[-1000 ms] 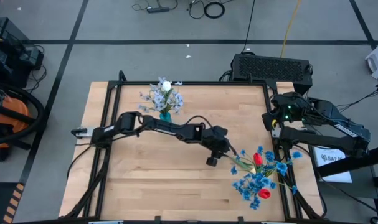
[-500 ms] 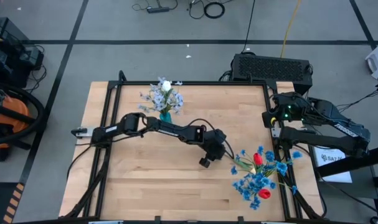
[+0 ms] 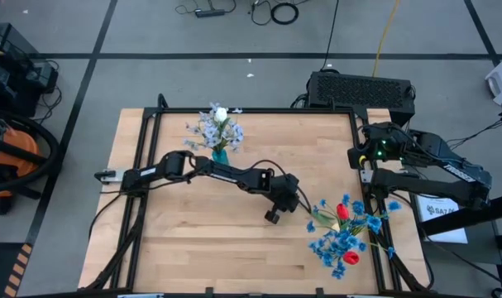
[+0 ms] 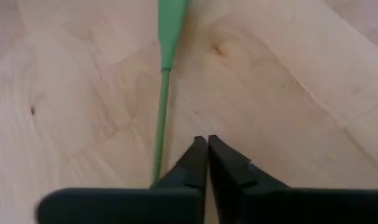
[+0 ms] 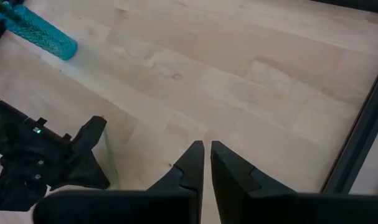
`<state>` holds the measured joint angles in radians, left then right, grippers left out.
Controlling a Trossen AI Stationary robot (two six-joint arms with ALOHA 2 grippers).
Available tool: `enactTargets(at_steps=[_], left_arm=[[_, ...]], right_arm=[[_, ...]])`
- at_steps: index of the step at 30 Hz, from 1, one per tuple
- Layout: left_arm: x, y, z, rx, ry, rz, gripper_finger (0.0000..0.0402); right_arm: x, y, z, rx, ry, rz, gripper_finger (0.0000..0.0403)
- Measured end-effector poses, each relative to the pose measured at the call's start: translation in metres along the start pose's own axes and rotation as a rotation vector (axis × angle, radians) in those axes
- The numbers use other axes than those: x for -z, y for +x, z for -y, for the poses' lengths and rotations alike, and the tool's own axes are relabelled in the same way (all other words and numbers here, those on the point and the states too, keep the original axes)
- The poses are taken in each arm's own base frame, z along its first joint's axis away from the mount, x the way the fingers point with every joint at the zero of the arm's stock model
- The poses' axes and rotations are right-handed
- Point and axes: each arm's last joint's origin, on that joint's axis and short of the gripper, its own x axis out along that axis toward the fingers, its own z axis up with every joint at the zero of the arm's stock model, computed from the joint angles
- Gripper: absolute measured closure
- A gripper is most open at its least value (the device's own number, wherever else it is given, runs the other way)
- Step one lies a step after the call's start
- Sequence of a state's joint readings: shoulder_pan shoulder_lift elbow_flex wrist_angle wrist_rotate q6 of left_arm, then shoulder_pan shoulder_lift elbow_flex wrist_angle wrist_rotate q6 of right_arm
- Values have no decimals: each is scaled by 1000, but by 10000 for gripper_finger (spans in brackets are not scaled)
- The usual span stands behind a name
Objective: Sort flowers into vase by color
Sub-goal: Put the orange tulip into the blue transparent vase
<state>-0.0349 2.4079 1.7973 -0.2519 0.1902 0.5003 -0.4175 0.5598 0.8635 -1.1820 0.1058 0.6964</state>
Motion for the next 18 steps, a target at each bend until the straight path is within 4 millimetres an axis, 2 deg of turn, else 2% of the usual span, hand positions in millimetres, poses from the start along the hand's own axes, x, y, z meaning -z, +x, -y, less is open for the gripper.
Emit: enactTargets(at_steps=[5, 11, 14, 18], left_arm=[[3, -14, -10, -7, -259, -48, 397], [6, -55, -28, 31, -479, -95, 399], [10, -70, -25, 29, -521, -128, 400], [9, -83, -11, -36, -516, -168, 400]], right_arm=[[0, 0, 0, -2, -14, 5, 381], [-4, 2, -3, -15, -82, 26, 381], [-8, 4, -7, -24, -122, 53, 381], [-12, 9, -9, 18, -196, 76, 381]])
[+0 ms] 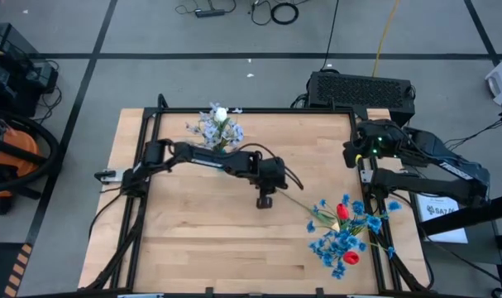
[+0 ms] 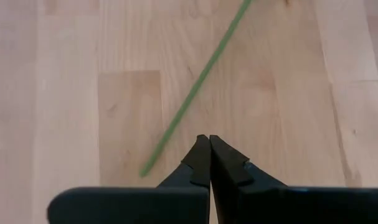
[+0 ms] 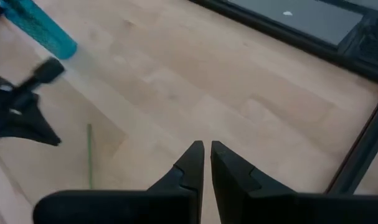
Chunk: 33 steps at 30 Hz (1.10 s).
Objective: Sort flowers into vase by color
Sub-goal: Put the orange tulip into the blue transparent vase
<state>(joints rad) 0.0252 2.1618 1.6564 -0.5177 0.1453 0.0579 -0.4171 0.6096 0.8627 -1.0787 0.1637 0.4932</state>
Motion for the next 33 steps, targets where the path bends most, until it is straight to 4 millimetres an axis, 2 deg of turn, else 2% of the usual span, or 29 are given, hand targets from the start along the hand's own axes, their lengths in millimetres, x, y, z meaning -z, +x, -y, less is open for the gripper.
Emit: enactTargets(at_steps=[6, 12, 16, 22, 25, 29, 33], left_arm=[[-7, -3, 17, -11, 67, 72, 397], [-22, -4, 26, -16, 146, 221, 362], [-30, -6, 24, -42, 173, 313, 323], [-38, -1, 18, -73, 192, 412, 236], [-43, -3, 18, -110, 187, 469, 205], [-44, -4, 20, -117, 197, 483, 196], [-43, 1, 20, -134, 286, 472, 198]], right_arm=[[-2, 5, -2, 4, -63, -21, 381], [-2, 5, -2, 2, -73, -21, 381], [-2, 5, -2, 0, -72, -21, 381], [-2, 5, -2, -1, -71, -24, 381], [-2, 5, -2, 0, -67, -25, 381], [-2, 5, -2, 3, -64, -25, 381], [-2, 5, -2, 3, -64, -24, 381]])
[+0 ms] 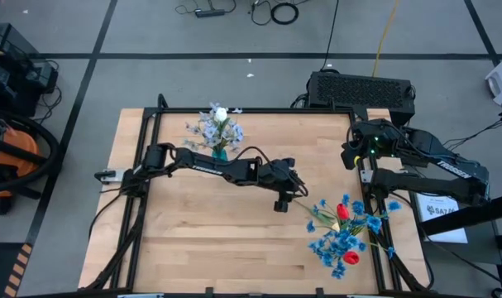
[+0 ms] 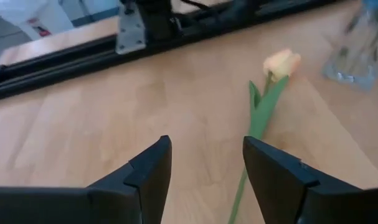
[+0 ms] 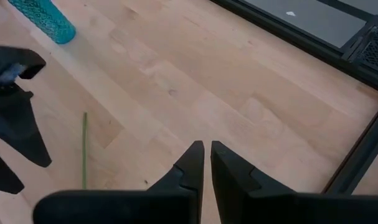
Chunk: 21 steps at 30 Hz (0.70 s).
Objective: Sort flowers into vase by color
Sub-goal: Put the orange tulip into the blue transparent vase
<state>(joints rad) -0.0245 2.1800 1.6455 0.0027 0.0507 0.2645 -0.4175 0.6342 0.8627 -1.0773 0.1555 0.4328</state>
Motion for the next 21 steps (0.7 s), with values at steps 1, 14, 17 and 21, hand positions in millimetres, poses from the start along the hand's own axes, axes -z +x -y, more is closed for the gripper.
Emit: enactTargets(at_steps=[1, 14, 17, 21], left_arm=[[1, 1, -1, 8, 10, -5, 198], [53, 40, -3, 161, -10, -103, 198], [62, 46, 1, 184, -13, -119, 198], [74, 53, 3, 194, -20, -152, 199]], right_arm=[[0, 0, 0, 0, 0, 0, 381], [0, 0, 0, 3, 18, -3, 381], [1, 0, 1, 6, 17, -10, 381], [1, 0, 1, 8, 16, -14, 381]])
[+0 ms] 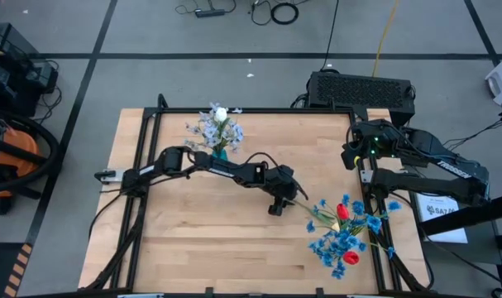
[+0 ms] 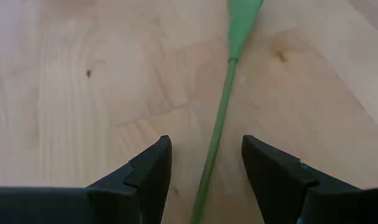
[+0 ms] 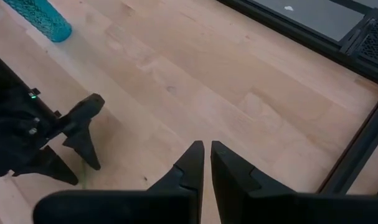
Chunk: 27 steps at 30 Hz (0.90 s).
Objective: Sort flowers into vase by color
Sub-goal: Put the orange tulip into the blue transparent vase
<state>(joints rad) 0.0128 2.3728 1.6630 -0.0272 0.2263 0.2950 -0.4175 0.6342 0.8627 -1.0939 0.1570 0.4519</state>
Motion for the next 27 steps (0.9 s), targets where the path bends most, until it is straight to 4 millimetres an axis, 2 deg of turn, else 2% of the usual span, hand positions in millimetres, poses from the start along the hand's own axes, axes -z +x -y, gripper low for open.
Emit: enactTargets(at_steps=[3, 5, 10, 11, 14, 20, 24, 27], left_arm=[[3, 2, -1, 6, -7, -16, 215], [5, 2, -1, 13, -13, -38, 244], [7, -2, 2, 51, -55, -86, 371], [7, -4, 3, 66, -90, -96, 384], [9, -13, 5, 97, -210, -173, 390], [8, -60, 18, 82, -425, -486, 396], [-1, -92, 43, 16, -397, -578, 398], [9, -117, 69, -13, -456, -591, 398]], right_arm=[[0, 0, 0, 0, 0, 0, 381], [0, 0, 0, 0, 0, 0, 381], [0, 0, 0, 4, -14, 1, 381], [0, 0, 0, 4, -21, 2, 381], [0, 0, 0, 4, -30, 2, 381], [-1, 0, 0, 0, -35, 11, 381], [-5, 3, -3, -9, -34, 22, 381], [-11, 10, -8, -30, -62, 27, 385]])
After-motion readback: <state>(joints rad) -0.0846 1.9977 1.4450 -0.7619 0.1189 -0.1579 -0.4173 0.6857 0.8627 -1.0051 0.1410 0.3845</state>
